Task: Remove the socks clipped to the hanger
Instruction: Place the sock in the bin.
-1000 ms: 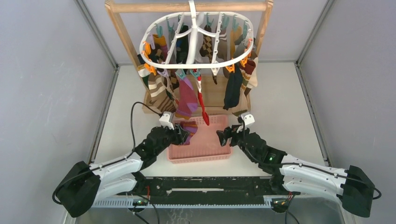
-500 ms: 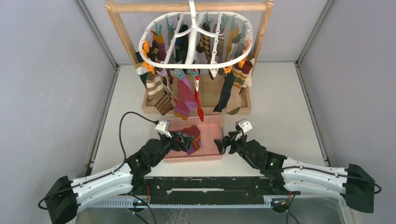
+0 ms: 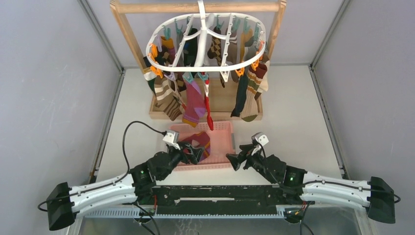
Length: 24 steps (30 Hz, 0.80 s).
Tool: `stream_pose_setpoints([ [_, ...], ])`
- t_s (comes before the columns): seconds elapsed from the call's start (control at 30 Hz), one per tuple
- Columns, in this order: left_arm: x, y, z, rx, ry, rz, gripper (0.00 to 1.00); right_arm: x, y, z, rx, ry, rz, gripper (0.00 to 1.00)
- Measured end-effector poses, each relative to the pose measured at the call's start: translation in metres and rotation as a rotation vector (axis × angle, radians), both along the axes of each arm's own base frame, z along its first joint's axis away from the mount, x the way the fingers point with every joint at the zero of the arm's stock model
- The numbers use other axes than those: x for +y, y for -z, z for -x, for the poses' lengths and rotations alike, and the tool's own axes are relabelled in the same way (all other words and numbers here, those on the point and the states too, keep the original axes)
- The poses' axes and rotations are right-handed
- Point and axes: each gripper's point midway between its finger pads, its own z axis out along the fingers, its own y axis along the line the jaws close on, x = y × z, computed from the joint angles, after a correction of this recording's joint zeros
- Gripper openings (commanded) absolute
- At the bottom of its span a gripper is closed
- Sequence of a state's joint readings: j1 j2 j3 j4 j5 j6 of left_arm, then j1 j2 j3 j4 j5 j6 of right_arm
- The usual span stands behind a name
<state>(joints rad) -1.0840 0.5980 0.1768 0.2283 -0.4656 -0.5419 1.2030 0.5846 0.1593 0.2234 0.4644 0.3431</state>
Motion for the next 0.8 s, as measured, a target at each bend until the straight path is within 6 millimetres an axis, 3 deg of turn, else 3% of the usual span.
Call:
stream_pose_setpoints([
  [0.23,-0.005,0.012,0.006,0.019,0.005,-0.053,1.0,0.002,0.011,0.005,0.025,-0.018,0.005,0.84],
  [0.43,-0.004,-0.016,0.001,-0.021,-0.035,-0.022,1.0,0.006,0.028,0.005,0.049,-0.022,0.058,0.83],
  [0.57,0.008,-0.036,-0.004,-0.06,-0.092,0.01,1.0,0.011,0.029,0.006,0.051,-0.033,0.054,0.82],
  [0.8,0.037,-0.046,-0.014,-0.098,-0.224,0.006,1.0,0.017,0.029,0.01,0.046,-0.051,0.051,0.82],
])
